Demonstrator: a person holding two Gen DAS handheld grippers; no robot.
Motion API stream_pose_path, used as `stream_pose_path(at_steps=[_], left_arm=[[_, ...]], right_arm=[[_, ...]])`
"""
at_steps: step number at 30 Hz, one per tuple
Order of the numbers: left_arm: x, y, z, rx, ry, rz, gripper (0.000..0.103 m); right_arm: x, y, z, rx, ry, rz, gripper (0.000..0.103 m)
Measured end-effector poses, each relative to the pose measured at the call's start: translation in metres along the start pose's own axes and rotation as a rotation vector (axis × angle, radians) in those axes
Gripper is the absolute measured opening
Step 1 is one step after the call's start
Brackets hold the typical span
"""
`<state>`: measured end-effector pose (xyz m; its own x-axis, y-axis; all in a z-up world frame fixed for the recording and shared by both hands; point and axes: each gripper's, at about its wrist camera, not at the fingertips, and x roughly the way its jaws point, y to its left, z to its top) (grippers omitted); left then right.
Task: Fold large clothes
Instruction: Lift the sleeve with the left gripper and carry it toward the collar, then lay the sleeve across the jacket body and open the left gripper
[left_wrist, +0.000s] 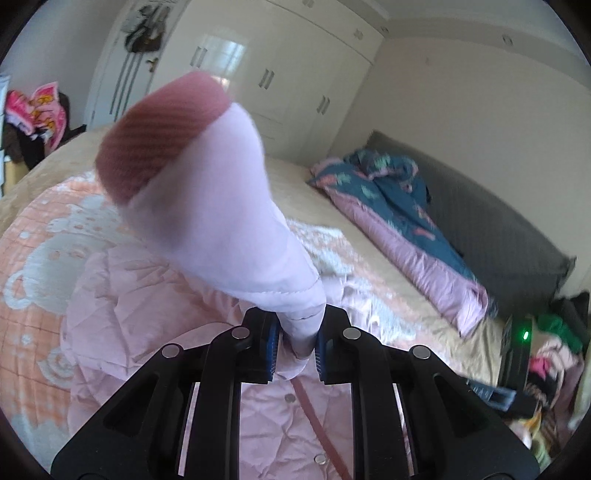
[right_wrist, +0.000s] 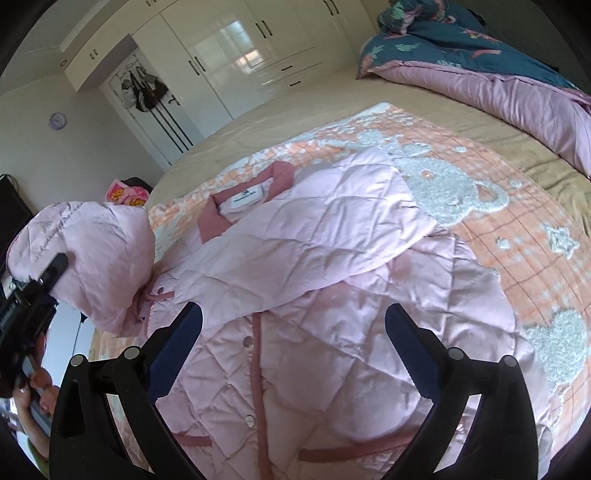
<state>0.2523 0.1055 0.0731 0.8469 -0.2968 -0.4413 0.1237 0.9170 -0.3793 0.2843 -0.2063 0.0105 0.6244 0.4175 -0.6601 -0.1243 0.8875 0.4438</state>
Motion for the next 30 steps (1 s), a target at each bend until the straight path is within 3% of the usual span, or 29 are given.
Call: stream_pose_path(at_steps=[15, 25, 28, 29, 30], left_arm=[[0.071, -0.027, -0.059, 0.161, 0.269, 0.068, 0.009], [0.095, -0.042, -0.088, 0.285, 0.382, 0.11, 0.011], [0.1, -0.048, -0.095, 0.328, 0.404, 0.119, 0.019], [0.1, -0.052, -0.097, 0.354, 0.406, 0.121, 0.03], [0.099, -0.055, -0.099, 0.37, 0.407, 0.116, 0.051]], right_arm=[[0.0, -0.039, 0.003, 0.09, 0.012, -0.019, 0.099], [-0.004, -0.057, 0.005, 0.148, 0.005, -0.029, 0.099], [-0.005, -0.059, 0.007, 0.165, 0.008, -0.019, 0.099], [-0.006, -0.059, 0.007, 0.17, 0.007, -0.015, 0.099], [-0.007, -0.06, 0.008, 0.174, 0.005, -0.013, 0.099]])
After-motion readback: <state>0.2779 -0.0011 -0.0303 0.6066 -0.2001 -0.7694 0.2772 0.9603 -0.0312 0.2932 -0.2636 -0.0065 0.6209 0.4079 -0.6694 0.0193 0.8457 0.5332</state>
